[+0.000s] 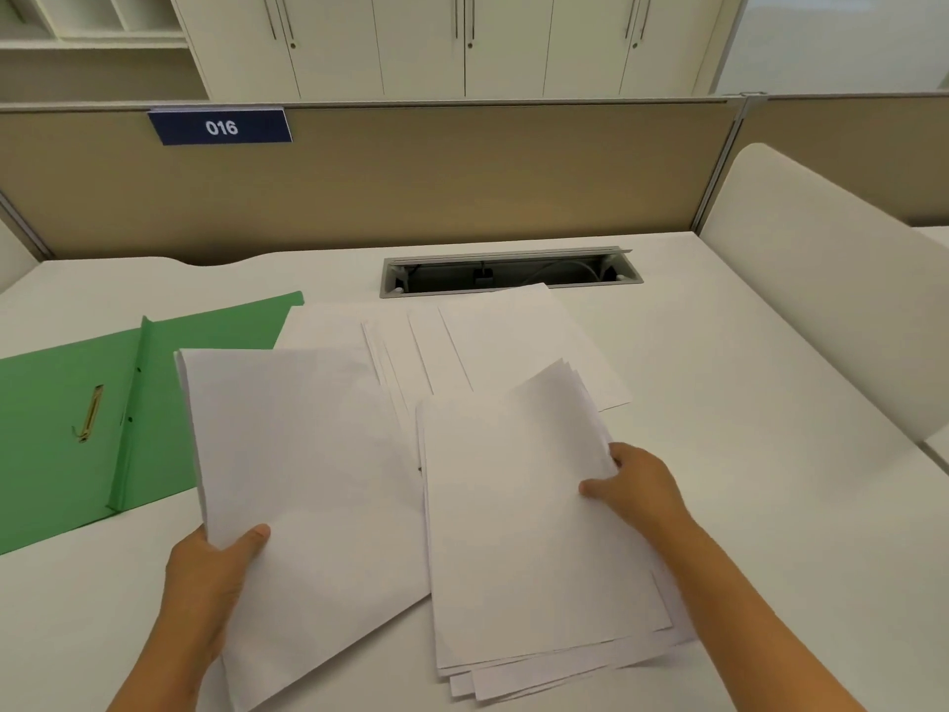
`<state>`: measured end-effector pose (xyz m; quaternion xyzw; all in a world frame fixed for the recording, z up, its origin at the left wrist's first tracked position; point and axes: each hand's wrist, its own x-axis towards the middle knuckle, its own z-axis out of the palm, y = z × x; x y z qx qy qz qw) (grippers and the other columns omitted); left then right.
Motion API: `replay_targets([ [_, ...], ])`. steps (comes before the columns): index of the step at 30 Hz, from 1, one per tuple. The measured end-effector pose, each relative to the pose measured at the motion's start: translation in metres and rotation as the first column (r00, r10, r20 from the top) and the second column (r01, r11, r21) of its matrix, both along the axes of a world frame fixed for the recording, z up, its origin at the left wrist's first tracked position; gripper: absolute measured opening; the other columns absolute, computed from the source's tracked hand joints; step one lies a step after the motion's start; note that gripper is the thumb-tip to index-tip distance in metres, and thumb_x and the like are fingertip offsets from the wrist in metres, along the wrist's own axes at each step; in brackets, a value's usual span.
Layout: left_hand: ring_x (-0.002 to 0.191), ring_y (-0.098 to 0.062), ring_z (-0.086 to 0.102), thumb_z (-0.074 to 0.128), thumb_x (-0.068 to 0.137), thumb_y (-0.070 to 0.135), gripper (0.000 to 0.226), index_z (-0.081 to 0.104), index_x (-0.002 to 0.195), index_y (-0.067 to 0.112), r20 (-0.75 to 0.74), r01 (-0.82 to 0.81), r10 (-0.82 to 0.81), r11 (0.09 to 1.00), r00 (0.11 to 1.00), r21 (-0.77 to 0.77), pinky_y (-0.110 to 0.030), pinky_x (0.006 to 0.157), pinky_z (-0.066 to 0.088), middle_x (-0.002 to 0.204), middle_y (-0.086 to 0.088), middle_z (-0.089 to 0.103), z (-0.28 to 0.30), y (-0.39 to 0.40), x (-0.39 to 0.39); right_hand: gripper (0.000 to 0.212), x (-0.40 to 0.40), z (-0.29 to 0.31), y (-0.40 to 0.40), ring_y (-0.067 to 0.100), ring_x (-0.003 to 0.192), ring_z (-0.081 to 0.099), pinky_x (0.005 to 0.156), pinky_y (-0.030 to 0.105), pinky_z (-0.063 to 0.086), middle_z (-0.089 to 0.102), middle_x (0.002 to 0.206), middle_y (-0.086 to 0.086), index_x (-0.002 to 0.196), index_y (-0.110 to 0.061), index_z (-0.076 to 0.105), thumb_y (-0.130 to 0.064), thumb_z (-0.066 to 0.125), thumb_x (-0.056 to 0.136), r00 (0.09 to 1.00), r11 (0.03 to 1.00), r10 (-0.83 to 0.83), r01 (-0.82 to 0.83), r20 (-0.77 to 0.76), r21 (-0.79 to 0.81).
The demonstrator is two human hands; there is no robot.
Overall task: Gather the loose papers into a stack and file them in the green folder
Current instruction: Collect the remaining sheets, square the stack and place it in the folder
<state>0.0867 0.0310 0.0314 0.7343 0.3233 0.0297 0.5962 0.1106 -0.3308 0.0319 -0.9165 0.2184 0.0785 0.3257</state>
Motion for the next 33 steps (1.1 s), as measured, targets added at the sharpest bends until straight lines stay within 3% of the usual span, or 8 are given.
replay_targets([
  [5,0.090,-0.034,0.053,0.061,0.084,0.005,0.040,0.051,0.121,-0.006,0.000,0.015,-0.015,1.000,1.000,-0.014,-0.044,0.085,0.044,0.115,-0.025,0.058,0.002,0.000,-0.001,0.015,-0.002,0.022,-0.020,0.023,0.073,0.065,0.064,0.031,0.052,0.069,0.089,0.010,0.090,-0.014,0.066,-0.011,0.071,0.076,0.978,0.931,-0.040,-0.038,0.204,0.362],
  [11,0.089,-0.033,0.055,0.059,0.085,0.003,0.038,0.052,0.121,-0.004,0.005,0.051,-0.051,0.997,0.999,-0.050,-0.039,0.082,0.044,0.105,-0.017,0.059,0.001,-0.002,0.005,0.015,0.001,0.059,-0.040,0.007,0.052,0.066,0.046,0.019,0.054,0.067,0.086,0.007,0.085,-0.020,0.063,-0.008,0.070,0.079,0.921,0.806,-0.189,-0.053,0.341,0.589],
  [15,0.092,-0.035,0.059,0.061,0.084,0.006,0.039,0.054,0.121,-0.001,-0.001,0.106,-0.106,0.989,0.994,-0.101,-0.041,0.083,0.048,0.104,-0.017,0.061,-0.001,0.002,0.010,0.019,0.009,0.069,-0.023,0.007,0.053,0.069,0.046,0.021,0.054,0.071,0.083,0.003,0.091,-0.018,0.064,-0.007,0.069,0.077,0.917,0.691,-0.209,-0.107,0.339,0.715],
  [18,0.087,-0.032,0.062,0.061,0.083,0.005,0.034,0.056,0.117,0.002,0.007,0.182,-0.183,0.972,0.983,-0.149,-0.037,0.076,0.050,0.100,-0.015,0.065,0.000,0.004,0.016,0.020,0.019,0.060,0.011,0.009,0.055,0.069,0.048,0.022,0.055,0.075,0.069,-0.003,0.092,-0.015,0.064,-0.005,0.068,0.075,0.928,0.630,-0.160,-0.167,0.337,0.759],
  [22,0.075,-0.022,0.063,0.072,0.070,0.018,0.036,0.061,0.103,0.007,0.021,0.282,-0.284,0.937,0.959,-0.206,-0.028,0.059,0.047,0.081,-0.003,0.068,0.009,0.001,0.021,0.018,0.031,0.037,0.063,0.014,0.063,0.071,0.055,0.025,0.057,0.076,0.077,-0.001,0.091,-0.015,0.066,-0.001,0.064,0.081,0.943,0.573,-0.092,-0.213,0.320,0.791],
  [25,0.069,-0.023,0.064,0.070,0.049,0.037,0.046,0.068,0.085,0.010,-0.008,0.342,-0.354,0.909,0.935,-0.237,-0.028,0.060,0.050,0.071,-0.003,0.074,0.014,0.006,0.025,0.023,0.038,0.021,0.092,0.023,0.078,0.070,0.068,0.034,0.059,0.071,0.097,0.010,0.097,-0.017,0.064,-0.006,0.070,0.078,0.951,0.584,-0.049,-0.221,0.306,0.781],
  [29,0.070,-0.028,0.067,0.069,0.060,0.029,0.035,0.069,0.088,0.007,0.014,0.364,-0.373,0.896,0.928,-0.254,-0.031,0.061,0.054,0.070,-0.006,0.076,0.015,0.016,0.030,0.050,0.044,0.011,0.112,0.025,0.087,0.069,0.069,0.031,0.058,0.068,0.106,0.009,0.111,-0.029,0.053,-0.023,0.074,0.066,0.946,0.652,-0.036,-0.222,0.322,0.725],
  [33,0.078,-0.032,0.068,0.072,0.058,0.025,0.042,0.069,0.094,0.004,0.038,0.381,-0.384,0.889,0.923,-0.255,-0.043,0.077,0.057,0.080,-0.011,0.076,0.013,0.025,0.034,0.080,0.048,0.005,0.121,0.029,0.097,0.067,0.081,0.043,0.057,0.065,0.112,0.009,0.135,-0.031,0.035,-0.026,0.074,0.065,0.949,0.659,-0.050,-0.202,0.310,0.724],
])
